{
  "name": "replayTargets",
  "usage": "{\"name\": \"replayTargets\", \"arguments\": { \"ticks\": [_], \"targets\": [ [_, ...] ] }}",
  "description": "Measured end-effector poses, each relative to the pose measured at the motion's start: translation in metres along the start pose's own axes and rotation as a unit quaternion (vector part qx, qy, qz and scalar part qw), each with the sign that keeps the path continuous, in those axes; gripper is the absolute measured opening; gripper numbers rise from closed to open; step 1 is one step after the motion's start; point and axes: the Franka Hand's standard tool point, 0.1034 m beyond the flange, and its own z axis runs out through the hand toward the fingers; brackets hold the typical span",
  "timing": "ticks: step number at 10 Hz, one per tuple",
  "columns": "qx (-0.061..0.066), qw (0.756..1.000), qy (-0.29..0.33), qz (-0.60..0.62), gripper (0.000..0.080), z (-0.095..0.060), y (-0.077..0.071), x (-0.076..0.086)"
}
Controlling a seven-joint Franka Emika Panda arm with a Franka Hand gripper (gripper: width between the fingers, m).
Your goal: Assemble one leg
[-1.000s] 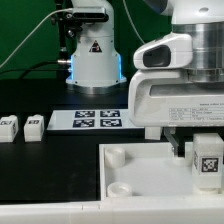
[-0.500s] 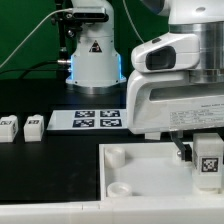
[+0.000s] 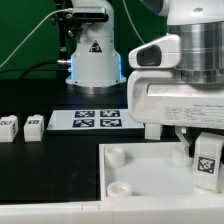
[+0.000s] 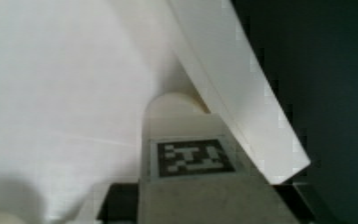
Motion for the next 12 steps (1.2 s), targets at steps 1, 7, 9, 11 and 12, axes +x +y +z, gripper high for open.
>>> {"name": "replayTargets", "arguments": {
  "ticks": [1,7,9,11,12],
  "targets": [
    [0.008,0.997,-0.007,0.082,0.0297,0.001,0.001,0.002],
    [0.030,0.898,-0.039,0.437,0.0297,0.003,-0.002,-0.005],
    [0.031,0.912,-0.038,0.408,0.0297,0.004,-0.002,-0.005],
    [0.028,0.927,-0.038,0.372,0.0597,0.006,0.000,-0.009],
    [0.027,0.960,-0.031,0.277,0.0633,0.006,0.001,-0.007]
  ]
}}
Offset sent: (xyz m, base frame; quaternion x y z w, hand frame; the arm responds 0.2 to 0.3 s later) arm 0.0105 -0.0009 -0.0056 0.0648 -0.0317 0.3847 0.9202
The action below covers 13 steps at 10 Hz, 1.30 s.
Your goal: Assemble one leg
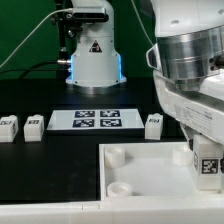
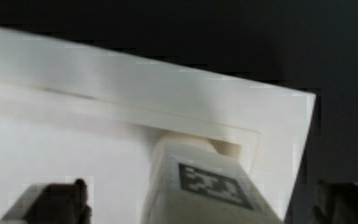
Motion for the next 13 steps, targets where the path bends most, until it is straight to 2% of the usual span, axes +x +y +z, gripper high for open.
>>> {"name": "replayTargets", "arguments": {
  "ticks": [1,2,3,6,7,9,10,11,12,13],
  "targets": [
    [-0.001,0.999,0.003,-0.045,0.0633,0.000,0.000,0.001],
    [-0.010,0.989,0.017,-0.145,0.0647,0.000,0.000,0.003],
    [-0.025,0.972,0.039,-0.232,0.0649,0.000,-0.001,-0.002],
    [-0.028,0.936,0.035,-0.349,0.0649,0.001,-0.001,-0.002],
    [-0.032,0.912,0.036,-0.408,0.0649,0.000,-0.001,-0.001],
    [-0.041,0.833,0.043,-0.549,0.0649,-0.005,-0.007,0.008],
    [-0.042,0.805,0.045,-0.590,0.0649,-0.006,-0.008,0.009],
    [-0.041,0.805,0.044,-0.590,0.0649,-0.005,-0.008,0.009],
    [-0.041,0.814,0.045,-0.578,0.0649,-0.005,-0.008,0.009],
    [-0.041,0.813,0.045,-0.579,0.0561,-0.005,-0.008,0.009]
  ]
}}
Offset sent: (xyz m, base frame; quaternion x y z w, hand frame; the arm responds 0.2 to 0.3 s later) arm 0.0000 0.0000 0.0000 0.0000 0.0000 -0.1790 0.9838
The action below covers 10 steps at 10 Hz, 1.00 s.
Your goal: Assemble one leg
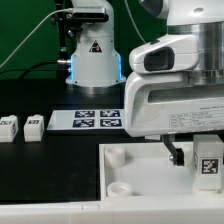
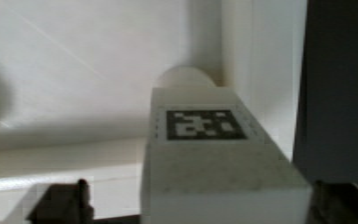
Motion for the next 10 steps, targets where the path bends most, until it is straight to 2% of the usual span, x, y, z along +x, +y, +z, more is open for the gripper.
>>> {"name": "replayTargets", "arguments": {
  "ticks": [1,2,3,6,8,10],
  "targets": [
    [0.001,1.000,0.000,0.016,0.0561,0.000,0.000,0.000],
    [0.002,0.997,-0.001,0.071,0.0359,0.000,-0.001,0.000],
    [0.001,0.992,-0.001,0.124,0.0291,0.000,0.001,0.000],
    [0.002,0.957,-0.006,0.289,0.0292,0.000,0.005,0.001],
    [0.003,0.897,-0.010,0.441,0.0292,0.002,0.008,-0.001],
    [0.019,0.787,-0.026,0.617,0.0294,0.002,0.009,-0.005]
  ]
}}
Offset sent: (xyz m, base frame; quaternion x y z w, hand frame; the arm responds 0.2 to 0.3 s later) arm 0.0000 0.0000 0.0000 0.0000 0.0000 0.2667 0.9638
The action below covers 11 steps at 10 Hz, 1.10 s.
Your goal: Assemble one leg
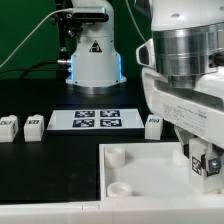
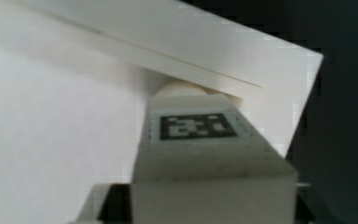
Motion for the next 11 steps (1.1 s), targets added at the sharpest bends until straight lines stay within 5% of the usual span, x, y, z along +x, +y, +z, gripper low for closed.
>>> {"name": "replayTargets", "arguments": {
  "ticks": [4,5,6,7,8,11],
  "targets": [
    [0.017,0.976,-0.026,0.218,0.0294,0.000,0.004,-0.004],
    [0.017,0.980,-0.026,0.197,0.0350,0.001,0.004,-0.003],
    [0.017,0.983,-0.026,0.183,0.0498,0.001,0.004,-0.004],
    [0.017,0.988,-0.025,0.152,0.0498,0.001,0.005,-0.004],
    [0.014,0.997,-0.018,0.078,0.0615,0.002,0.005,-0.005],
    [0.009,0.988,0.015,-0.156,0.0648,-0.002,0.000,-0.015]
  ]
}}
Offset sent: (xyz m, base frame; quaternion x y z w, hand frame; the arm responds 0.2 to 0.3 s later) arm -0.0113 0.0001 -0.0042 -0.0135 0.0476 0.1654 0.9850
